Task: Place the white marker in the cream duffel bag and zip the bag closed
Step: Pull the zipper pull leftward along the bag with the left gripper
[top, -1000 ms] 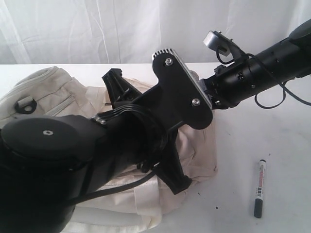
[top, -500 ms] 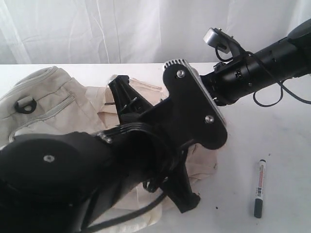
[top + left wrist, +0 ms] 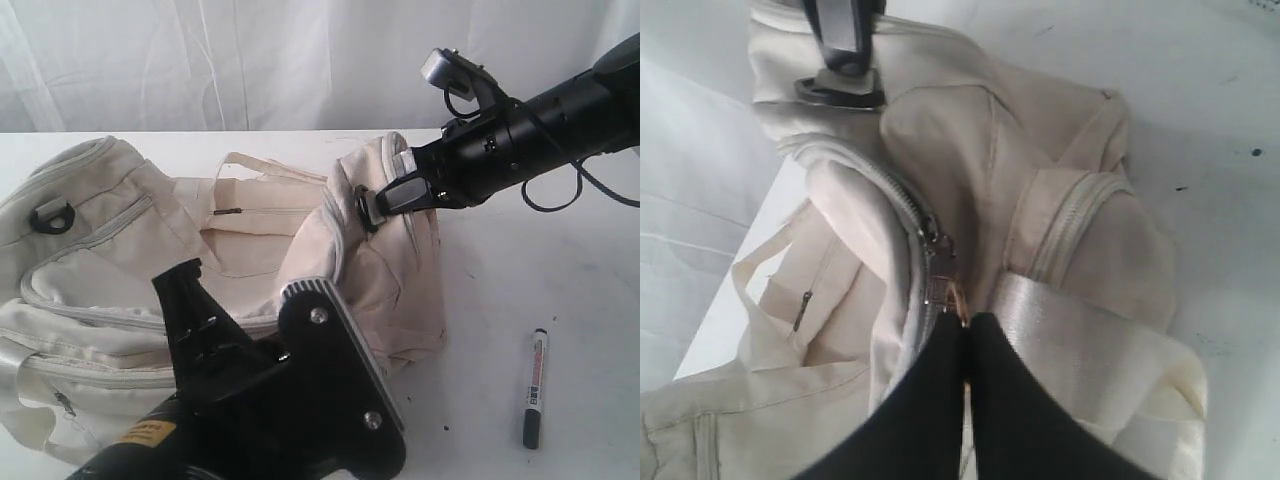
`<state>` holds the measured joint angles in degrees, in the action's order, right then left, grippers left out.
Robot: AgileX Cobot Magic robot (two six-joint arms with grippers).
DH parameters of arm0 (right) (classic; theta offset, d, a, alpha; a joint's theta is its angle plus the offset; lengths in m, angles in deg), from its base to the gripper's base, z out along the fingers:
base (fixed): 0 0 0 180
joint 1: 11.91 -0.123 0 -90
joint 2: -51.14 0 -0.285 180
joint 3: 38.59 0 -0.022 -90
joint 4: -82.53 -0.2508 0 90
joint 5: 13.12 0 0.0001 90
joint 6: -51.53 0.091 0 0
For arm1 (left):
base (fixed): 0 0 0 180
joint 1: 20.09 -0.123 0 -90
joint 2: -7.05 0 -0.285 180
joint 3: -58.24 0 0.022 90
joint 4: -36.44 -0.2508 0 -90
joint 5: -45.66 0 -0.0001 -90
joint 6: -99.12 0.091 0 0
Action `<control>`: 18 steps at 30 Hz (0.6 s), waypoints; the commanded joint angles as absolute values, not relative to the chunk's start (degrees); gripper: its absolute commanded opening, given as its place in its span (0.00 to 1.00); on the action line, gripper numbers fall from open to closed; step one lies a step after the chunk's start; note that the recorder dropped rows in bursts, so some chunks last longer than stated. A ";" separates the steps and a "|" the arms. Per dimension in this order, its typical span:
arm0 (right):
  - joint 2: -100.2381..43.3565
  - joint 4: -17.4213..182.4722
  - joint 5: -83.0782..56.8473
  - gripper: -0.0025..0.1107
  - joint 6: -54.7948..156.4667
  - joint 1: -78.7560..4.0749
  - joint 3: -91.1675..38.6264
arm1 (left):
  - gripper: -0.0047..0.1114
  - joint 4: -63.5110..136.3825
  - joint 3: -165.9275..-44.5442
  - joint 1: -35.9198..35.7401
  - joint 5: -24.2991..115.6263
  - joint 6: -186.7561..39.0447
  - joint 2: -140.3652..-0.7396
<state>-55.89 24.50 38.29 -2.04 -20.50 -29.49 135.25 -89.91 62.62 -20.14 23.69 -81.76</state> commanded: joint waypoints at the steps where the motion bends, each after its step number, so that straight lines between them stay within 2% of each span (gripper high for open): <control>1: -55.80 23.08 36.60 0.02 -2.53 -20.40 -30.14 | 0.04 136.38 -89.67 64.19 -22.40 24.41 -79.95; 12: -55.80 23.69 36.50 0.02 -2.62 -20.40 -30.14 | 0.04 136.38 -89.37 68.63 -24.30 24.23 -79.37; 18: -55.80 23.69 36.91 0.02 -2.62 -20.40 -30.14 | 0.04 136.38 -85.73 68.63 -24.30 23.29 -79.37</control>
